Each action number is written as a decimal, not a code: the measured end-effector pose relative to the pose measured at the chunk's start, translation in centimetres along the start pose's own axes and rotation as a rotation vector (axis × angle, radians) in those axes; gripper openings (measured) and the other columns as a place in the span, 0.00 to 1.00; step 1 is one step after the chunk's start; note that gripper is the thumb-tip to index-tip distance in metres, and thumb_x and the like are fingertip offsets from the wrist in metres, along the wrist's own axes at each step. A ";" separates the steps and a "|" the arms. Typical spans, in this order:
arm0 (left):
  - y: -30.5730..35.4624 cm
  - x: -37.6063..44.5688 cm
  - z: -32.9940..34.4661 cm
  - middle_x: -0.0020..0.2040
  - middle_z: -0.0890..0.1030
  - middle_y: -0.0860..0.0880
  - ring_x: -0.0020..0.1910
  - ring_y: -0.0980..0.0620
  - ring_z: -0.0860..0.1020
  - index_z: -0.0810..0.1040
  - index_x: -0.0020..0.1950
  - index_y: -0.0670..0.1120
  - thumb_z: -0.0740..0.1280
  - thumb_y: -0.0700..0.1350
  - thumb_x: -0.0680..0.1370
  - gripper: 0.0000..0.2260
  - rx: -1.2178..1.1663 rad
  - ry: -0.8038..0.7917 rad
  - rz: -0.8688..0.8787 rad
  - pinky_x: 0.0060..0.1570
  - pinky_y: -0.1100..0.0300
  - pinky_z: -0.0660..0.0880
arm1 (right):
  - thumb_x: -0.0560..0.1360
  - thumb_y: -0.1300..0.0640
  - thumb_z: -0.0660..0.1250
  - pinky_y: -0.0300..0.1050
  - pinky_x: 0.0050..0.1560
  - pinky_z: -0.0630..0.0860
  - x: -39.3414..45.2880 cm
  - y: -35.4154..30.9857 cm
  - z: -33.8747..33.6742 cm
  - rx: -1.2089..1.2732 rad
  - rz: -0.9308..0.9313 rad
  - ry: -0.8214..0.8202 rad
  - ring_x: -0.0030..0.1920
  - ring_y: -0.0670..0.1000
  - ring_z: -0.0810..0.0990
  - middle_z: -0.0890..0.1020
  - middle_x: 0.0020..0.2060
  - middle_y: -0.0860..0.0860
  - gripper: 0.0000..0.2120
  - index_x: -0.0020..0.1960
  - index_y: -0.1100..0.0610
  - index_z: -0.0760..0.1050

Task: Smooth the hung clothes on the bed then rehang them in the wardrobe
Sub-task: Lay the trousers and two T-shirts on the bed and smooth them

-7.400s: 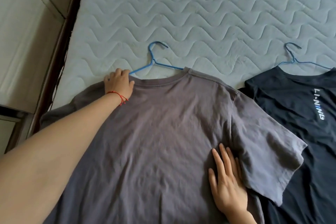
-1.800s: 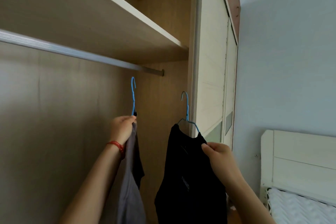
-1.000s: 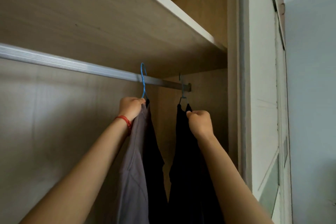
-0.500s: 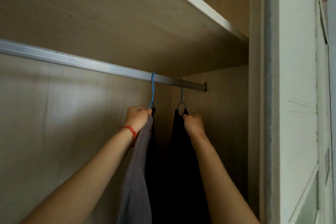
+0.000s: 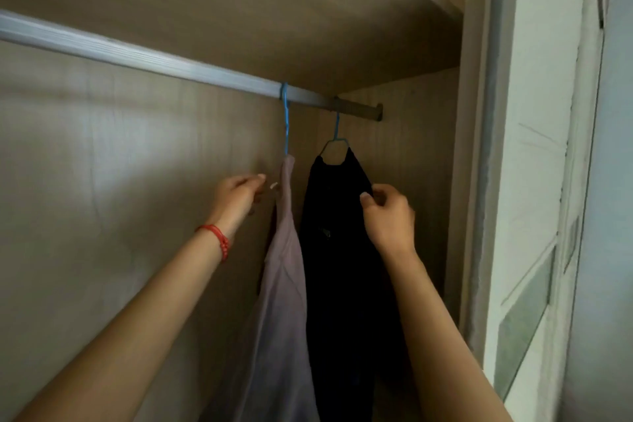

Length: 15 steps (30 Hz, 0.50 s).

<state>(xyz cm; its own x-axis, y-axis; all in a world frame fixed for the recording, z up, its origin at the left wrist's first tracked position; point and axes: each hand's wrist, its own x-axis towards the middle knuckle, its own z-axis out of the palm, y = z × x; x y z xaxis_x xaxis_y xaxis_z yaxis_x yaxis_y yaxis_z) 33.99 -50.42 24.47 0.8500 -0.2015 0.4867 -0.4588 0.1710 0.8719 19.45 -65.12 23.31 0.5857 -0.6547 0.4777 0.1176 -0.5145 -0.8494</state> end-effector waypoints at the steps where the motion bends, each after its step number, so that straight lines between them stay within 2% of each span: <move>1: -1.2 -0.9 -0.5 0.33 0.74 0.51 0.25 0.61 0.74 0.73 0.36 0.51 0.61 0.41 0.78 0.11 0.008 0.009 0.010 0.22 0.73 0.66 | 0.79 0.56 0.60 0.49 0.58 0.76 -1.2 0.9 0.0 0.005 -0.016 0.028 0.58 0.53 0.78 0.78 0.59 0.54 0.17 0.67 0.58 0.69; 4: -5.5 -4.6 -2.0 0.33 0.74 0.50 0.26 0.60 0.73 0.73 0.35 0.51 0.60 0.37 0.77 0.13 0.052 0.010 -0.027 0.20 0.75 0.63 | 0.78 0.54 0.60 0.48 0.57 0.76 -5.4 4.7 0.9 -0.029 0.021 0.075 0.57 0.53 0.78 0.78 0.59 0.54 0.18 0.66 0.57 0.69; 8: -11.0 -11.1 -4.1 0.33 0.74 0.49 0.22 0.66 0.73 0.75 0.36 0.49 0.62 0.38 0.77 0.11 0.089 -0.087 -0.186 0.23 0.74 0.66 | 0.78 0.53 0.60 0.48 0.56 0.76 -12.1 9.9 1.9 -0.102 0.166 0.040 0.56 0.53 0.78 0.79 0.57 0.53 0.17 0.65 0.56 0.70; 10: -13.2 -14.6 -5.4 0.30 0.76 0.49 0.25 0.62 0.74 0.77 0.34 0.47 0.63 0.38 0.76 0.11 0.090 -0.139 -0.267 0.31 0.67 0.70 | 0.79 0.53 0.60 0.44 0.54 0.74 -15.5 12.6 2.2 -0.154 0.254 -0.046 0.57 0.53 0.77 0.79 0.57 0.53 0.17 0.65 0.57 0.70; 12: -15.5 -18.2 -6.6 0.22 0.76 0.54 0.30 0.54 0.71 0.78 0.27 0.49 0.66 0.39 0.73 0.14 0.117 -0.173 -0.364 0.38 0.59 0.68 | 0.79 0.54 0.60 0.40 0.50 0.71 -18.9 15.6 2.3 -0.207 0.356 -0.148 0.56 0.53 0.78 0.79 0.57 0.54 0.16 0.64 0.58 0.71; 14: -18.2 -21.8 -7.7 0.23 0.76 0.53 0.32 0.51 0.70 0.76 0.29 0.48 0.65 0.36 0.73 0.14 0.138 -0.174 -0.502 0.34 0.61 0.68 | 0.78 0.56 0.60 0.39 0.47 0.68 -21.8 18.5 2.2 -0.254 0.440 -0.238 0.51 0.53 0.78 0.80 0.51 0.54 0.11 0.58 0.57 0.76; 15: -19.6 -23.6 -8.3 0.26 0.77 0.49 0.32 0.51 0.71 0.75 0.31 0.46 0.64 0.35 0.74 0.12 0.157 -0.174 -0.571 0.30 0.63 0.69 | 0.78 0.57 0.60 0.38 0.46 0.67 -23.1 19.8 2.2 -0.272 0.474 -0.282 0.48 0.53 0.78 0.80 0.47 0.53 0.08 0.50 0.55 0.79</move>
<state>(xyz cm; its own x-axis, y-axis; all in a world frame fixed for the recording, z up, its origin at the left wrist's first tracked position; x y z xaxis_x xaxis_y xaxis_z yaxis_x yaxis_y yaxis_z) 25.10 -41.06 -4.54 0.9240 -0.3759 -0.0694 0.0127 -0.1512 0.9884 10.02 -58.96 -5.03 0.7180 -0.6945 -0.0472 -0.3947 -0.3504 -0.8494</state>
